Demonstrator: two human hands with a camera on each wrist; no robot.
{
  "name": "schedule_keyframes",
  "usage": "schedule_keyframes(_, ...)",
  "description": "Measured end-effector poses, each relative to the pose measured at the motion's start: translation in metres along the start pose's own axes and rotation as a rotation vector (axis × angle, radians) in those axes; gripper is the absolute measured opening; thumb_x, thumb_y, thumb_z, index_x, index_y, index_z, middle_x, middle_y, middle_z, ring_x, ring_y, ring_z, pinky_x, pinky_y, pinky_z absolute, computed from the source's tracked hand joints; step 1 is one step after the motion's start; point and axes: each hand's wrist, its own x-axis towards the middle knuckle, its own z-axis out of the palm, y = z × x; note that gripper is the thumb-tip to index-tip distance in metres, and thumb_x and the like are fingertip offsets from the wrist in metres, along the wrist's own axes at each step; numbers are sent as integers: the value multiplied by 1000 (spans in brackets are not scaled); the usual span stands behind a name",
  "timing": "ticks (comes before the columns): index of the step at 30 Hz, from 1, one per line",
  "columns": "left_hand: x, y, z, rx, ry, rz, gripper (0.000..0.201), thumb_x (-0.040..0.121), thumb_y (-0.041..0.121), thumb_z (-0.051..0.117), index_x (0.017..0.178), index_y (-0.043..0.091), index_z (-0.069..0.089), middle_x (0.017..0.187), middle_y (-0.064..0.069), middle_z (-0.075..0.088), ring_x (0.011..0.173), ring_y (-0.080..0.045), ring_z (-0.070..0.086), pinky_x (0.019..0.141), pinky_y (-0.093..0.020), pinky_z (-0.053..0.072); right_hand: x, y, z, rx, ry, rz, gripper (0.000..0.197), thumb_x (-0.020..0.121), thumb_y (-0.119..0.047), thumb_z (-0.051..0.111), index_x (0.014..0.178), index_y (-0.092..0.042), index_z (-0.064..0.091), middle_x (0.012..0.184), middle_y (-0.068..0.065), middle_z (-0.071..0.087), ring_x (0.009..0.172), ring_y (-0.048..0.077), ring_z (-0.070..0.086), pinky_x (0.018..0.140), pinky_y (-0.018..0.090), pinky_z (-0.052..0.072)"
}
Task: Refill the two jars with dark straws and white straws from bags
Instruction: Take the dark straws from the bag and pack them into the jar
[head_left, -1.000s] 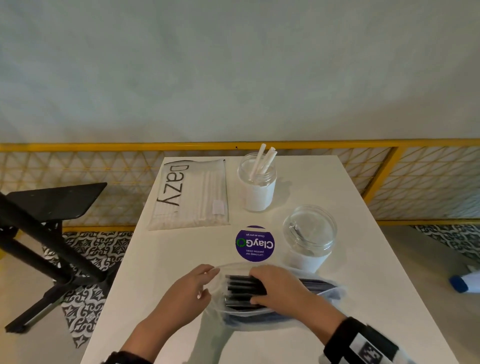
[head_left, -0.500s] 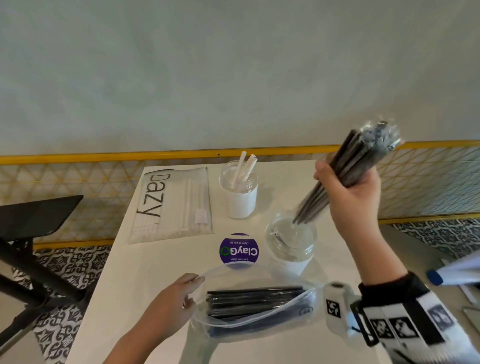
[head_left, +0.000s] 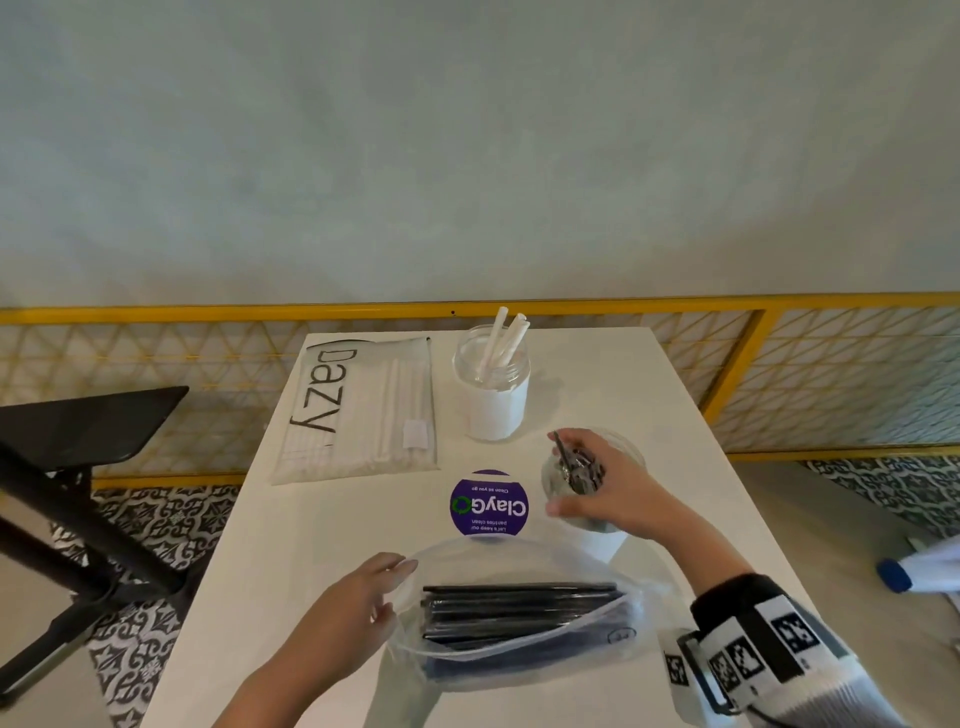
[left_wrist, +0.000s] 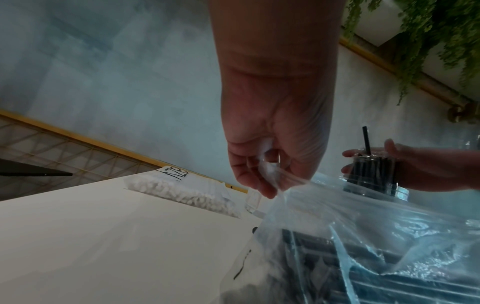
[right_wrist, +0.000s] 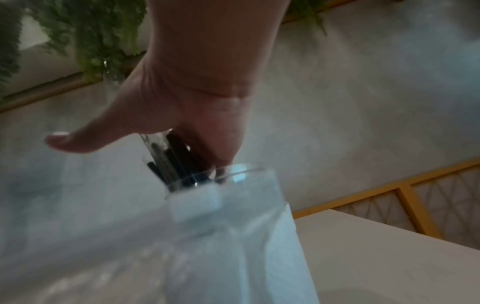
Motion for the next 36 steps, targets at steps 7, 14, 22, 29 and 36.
schedule_keyframes(7, 4, 0, 0, 3, -18, 6, 53, 86, 5, 50, 133, 31, 50, 109, 45, 38, 79, 5, 53, 74, -5, 38, 13, 6, 13, -133, 319, -37, 20, 79, -19, 72, 84, -31, 57, 76, -17, 59, 73, 2, 56, 65, 20, 40)
schedule_keyframes(14, 2, 0, 0, -3, -23, 6, 53, 87, 7, 48, 134, 31, 48, 112, 38, 36, 82, -9, 57, 78, -11, 41, 27, -7, -24, 49, 427, 82, 55, 76, -32, 77, 124, -23, 53, 102, -5, 60, 92, 15, 58, 68, 19, 44)
schedule_keyframes(22, 1, 0, 0, -14, -27, -12, 54, 87, 11, 52, 137, 30, 44, 114, 28, 39, 73, -5, 53, 78, -18, 45, 6, -5, -9, -182, 696, -192, 70, 80, -50, 66, 137, -16, 44, 139, 7, 44, 129, 19, 39, 107, 30, 34)
schedule_keyframes(29, 4, 9, 1, 9, -34, -29, 58, 87, 12, 54, 140, 30, 39, 130, 21, 40, 65, 3, 47, 79, -19, 46, -31, 12, 107, -455, -224, -329, 49, 86, -48, 55, 125, -19, 58, 126, 5, 61, 114, 20, 56, 99, 35, 45)
schedule_keyframes(36, 4, 9, 4, 26, -51, -25, 60, 86, 11, 53, 142, 30, 37, 137, 18, 38, 63, 8, 44, 70, -5, 35, -20, 21, 143, -695, -409, -113, 56, 78, -39, 69, 123, -15, 50, 119, 12, 58, 109, 32, 53, 95, 40, 39)
